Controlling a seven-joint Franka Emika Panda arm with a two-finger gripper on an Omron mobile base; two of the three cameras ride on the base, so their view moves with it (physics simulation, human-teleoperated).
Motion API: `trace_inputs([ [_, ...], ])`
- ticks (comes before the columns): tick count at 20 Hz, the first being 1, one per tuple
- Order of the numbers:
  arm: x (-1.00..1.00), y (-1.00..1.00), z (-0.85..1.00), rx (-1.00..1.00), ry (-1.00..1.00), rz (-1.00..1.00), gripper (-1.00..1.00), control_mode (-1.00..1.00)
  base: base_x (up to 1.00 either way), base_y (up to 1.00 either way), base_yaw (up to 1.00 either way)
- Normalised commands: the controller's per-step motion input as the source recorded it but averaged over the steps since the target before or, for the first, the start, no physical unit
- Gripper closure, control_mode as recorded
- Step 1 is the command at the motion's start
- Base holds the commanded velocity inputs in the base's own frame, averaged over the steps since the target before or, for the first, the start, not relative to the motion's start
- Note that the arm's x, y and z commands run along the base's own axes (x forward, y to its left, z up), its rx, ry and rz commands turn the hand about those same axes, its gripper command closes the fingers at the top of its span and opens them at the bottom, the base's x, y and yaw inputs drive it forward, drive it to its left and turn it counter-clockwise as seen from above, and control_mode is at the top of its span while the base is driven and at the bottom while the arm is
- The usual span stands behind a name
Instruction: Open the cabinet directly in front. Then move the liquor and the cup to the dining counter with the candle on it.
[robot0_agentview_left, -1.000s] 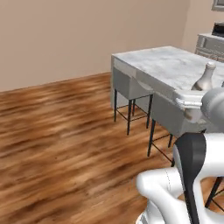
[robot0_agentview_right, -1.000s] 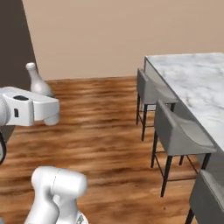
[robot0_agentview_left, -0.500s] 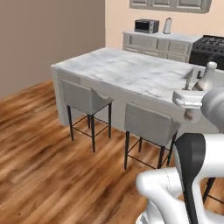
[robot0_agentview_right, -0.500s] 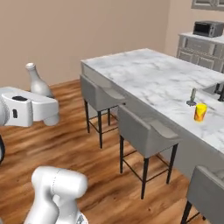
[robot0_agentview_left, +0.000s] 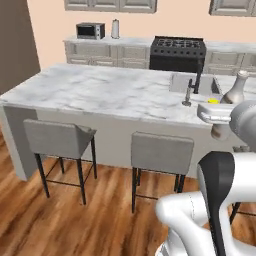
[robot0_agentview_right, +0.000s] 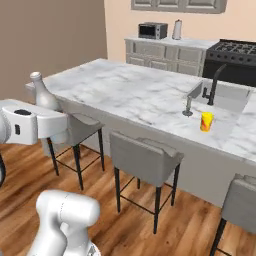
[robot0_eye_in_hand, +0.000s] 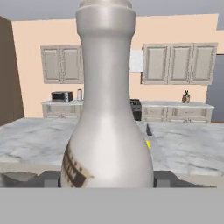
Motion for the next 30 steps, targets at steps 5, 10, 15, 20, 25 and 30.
trace_inputs([
  [5, 0.0, 0.0, 0.0, 0.0, 0.0, 0.0, 1.0, 1.0, 0.92, 1.0, -0.63],
  [10, 0.0, 0.0, 0.0, 0.0, 0.0, 0.0, 1.0, 1.0, 1.0, 1.0, -0.6],
  [15, 0.0, 0.0, 0.0, 0.0, 0.0, 0.0, 1.0, 1.0, 0.84, 1.0, -0.24],
  [20, 0.0, 0.0, 0.0, 0.0, 0.0, 0.0, 1.0, 1.0, 0.83, 0.32, -0.09],
  [25, 0.0, 0.0, 0.0, 0.0, 0.0, 0.0, 1.0, 1.0, 1.0, -0.03, -0.06],
  [30, 0.2, -0.03, -0.1, 0.0, 0.08, 0.0, 1.0, -1.0, 0.8, 0.0, -0.05],
])
